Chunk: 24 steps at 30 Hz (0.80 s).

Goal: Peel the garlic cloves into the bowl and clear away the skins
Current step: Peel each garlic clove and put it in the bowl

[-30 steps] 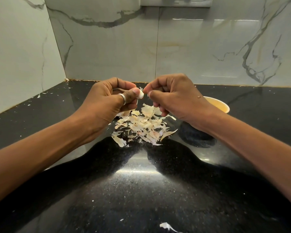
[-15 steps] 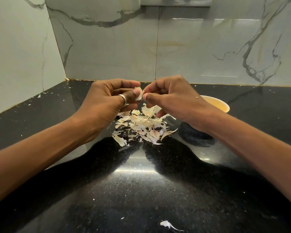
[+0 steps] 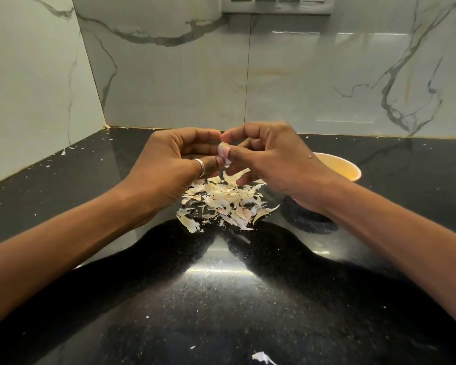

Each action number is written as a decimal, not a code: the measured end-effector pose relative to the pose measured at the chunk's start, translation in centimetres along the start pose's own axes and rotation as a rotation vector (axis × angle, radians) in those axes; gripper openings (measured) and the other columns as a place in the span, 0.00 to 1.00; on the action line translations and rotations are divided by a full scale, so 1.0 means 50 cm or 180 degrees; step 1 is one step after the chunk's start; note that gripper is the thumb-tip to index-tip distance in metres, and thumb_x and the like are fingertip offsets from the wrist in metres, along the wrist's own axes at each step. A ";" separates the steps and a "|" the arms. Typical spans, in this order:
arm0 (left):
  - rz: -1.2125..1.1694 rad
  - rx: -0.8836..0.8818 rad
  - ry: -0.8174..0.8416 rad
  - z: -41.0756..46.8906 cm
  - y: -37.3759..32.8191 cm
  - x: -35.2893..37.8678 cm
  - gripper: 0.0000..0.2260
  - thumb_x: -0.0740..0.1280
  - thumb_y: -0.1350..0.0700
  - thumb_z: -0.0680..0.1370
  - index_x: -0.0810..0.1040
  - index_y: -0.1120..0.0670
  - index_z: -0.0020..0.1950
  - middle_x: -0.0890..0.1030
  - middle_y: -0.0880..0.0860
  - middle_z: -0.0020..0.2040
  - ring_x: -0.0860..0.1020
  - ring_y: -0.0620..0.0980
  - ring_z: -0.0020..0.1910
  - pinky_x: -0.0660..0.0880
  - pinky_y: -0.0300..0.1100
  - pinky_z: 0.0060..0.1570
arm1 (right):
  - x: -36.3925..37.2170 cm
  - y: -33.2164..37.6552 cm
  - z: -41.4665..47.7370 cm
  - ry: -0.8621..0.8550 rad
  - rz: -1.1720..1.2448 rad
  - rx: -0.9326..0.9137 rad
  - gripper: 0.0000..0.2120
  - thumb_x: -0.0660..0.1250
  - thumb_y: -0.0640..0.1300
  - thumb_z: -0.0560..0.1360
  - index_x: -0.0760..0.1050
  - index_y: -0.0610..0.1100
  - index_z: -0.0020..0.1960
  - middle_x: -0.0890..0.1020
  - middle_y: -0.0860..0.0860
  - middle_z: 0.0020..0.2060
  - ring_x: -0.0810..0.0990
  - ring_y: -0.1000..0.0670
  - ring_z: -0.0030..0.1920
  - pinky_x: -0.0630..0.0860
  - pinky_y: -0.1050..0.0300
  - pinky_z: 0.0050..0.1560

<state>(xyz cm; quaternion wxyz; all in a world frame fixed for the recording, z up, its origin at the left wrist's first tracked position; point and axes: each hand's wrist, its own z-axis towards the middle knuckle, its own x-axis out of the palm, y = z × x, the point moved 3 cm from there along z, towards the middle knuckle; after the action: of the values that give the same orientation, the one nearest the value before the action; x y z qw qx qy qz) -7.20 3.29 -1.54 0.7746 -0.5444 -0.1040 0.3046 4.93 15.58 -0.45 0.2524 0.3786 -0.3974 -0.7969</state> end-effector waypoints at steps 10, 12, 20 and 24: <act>0.0247 -0.0197 -0.0197 0.002 0.008 -0.002 0.06 0.73 0.61 0.76 0.84 0.56 0.53 0.86 0.54 0.45 0.85 0.47 0.44 0.81 0.38 0.40 | -0.006 -0.004 0.000 -0.0229 0.0500 0.0362 0.05 0.69 0.38 0.81 0.80 0.38 0.55 0.86 0.42 0.44 0.85 0.52 0.39 0.81 0.60 0.42; 0.0342 -0.0192 -0.0167 0.001 0.007 -0.001 0.04 0.73 0.59 0.76 0.85 0.55 0.50 0.86 0.53 0.43 0.85 0.47 0.42 0.81 0.38 0.39 | -0.005 -0.002 -0.001 -0.0243 0.0431 0.0359 0.05 0.69 0.38 0.81 0.80 0.38 0.55 0.87 0.42 0.45 0.85 0.52 0.41 0.81 0.59 0.42; 0.0625 -0.0077 -0.0141 -0.001 0.009 -0.003 0.03 0.73 0.59 0.77 0.85 0.55 0.50 0.86 0.52 0.40 0.85 0.48 0.40 0.82 0.40 0.38 | 0.000 0.001 -0.005 -0.0215 0.0446 0.0460 0.08 0.72 0.38 0.78 0.79 0.37 0.55 0.86 0.40 0.48 0.87 0.44 0.49 0.81 0.59 0.45; 0.1278 0.0492 -0.0157 -0.002 0.003 -0.002 0.04 0.73 0.57 0.77 0.85 0.52 0.51 0.85 0.49 0.38 0.85 0.47 0.38 0.83 0.41 0.37 | 0.001 0.002 -0.005 -0.0201 0.0700 0.0542 0.07 0.72 0.37 0.78 0.78 0.35 0.54 0.85 0.39 0.47 0.86 0.47 0.44 0.80 0.60 0.45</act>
<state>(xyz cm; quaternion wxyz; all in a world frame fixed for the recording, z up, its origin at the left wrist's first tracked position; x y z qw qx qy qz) -7.28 3.17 -1.69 0.7350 -0.4856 0.0113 0.4731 5.10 15.40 -0.49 0.2926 0.3276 -0.5104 -0.7393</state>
